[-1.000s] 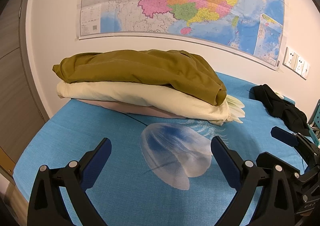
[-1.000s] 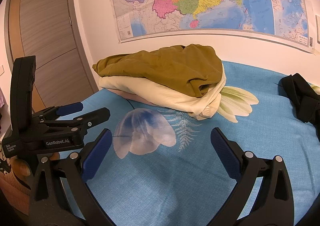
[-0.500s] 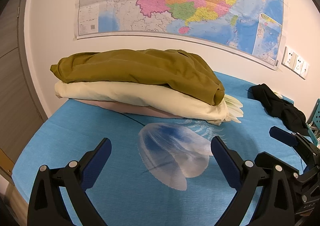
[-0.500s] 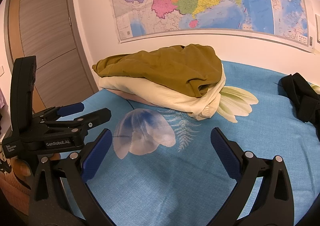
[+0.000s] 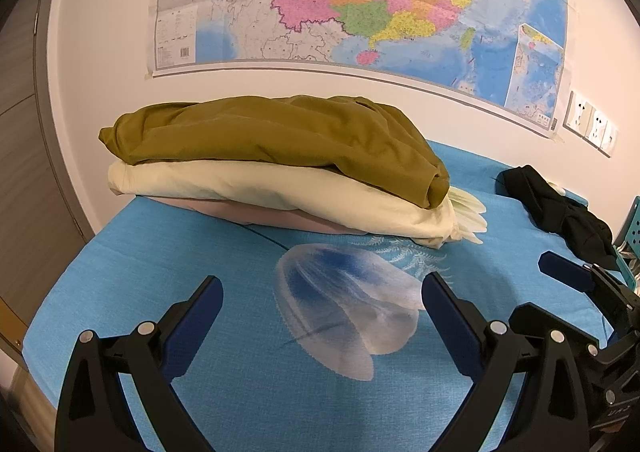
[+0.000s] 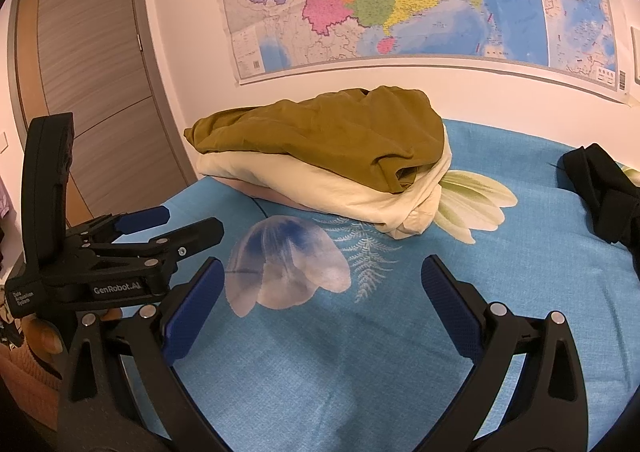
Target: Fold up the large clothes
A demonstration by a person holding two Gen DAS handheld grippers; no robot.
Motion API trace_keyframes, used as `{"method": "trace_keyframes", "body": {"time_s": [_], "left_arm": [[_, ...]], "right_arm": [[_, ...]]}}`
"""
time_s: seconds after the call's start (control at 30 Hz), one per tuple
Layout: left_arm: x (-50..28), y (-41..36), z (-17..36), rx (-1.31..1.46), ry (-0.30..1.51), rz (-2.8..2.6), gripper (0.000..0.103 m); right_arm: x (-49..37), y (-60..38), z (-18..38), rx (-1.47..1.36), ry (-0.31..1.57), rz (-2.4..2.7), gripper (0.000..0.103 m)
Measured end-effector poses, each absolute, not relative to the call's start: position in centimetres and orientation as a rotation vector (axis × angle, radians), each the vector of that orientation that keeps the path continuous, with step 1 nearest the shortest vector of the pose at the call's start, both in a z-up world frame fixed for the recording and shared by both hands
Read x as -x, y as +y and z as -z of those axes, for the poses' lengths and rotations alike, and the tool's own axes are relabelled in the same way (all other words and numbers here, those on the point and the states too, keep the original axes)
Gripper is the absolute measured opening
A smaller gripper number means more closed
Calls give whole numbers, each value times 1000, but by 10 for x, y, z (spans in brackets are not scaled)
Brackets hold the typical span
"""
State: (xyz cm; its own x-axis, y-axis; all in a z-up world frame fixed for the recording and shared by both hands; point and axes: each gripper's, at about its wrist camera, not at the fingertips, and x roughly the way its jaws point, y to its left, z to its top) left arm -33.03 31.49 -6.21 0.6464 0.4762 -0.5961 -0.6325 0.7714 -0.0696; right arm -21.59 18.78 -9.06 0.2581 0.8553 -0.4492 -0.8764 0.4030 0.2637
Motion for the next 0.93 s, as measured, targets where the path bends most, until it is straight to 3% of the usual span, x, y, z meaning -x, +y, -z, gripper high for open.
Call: {"method": "trace_keyframes", "body": {"time_s": [0.63, 0.93], "left_arm": [[323, 314, 67, 278, 586, -616, 96], [285, 297, 70, 306, 645, -456, 96]], "right_arm": [[213, 186, 95, 21, 591, -1169, 97], [192, 136, 100, -40, 586, -1014, 97]]}}
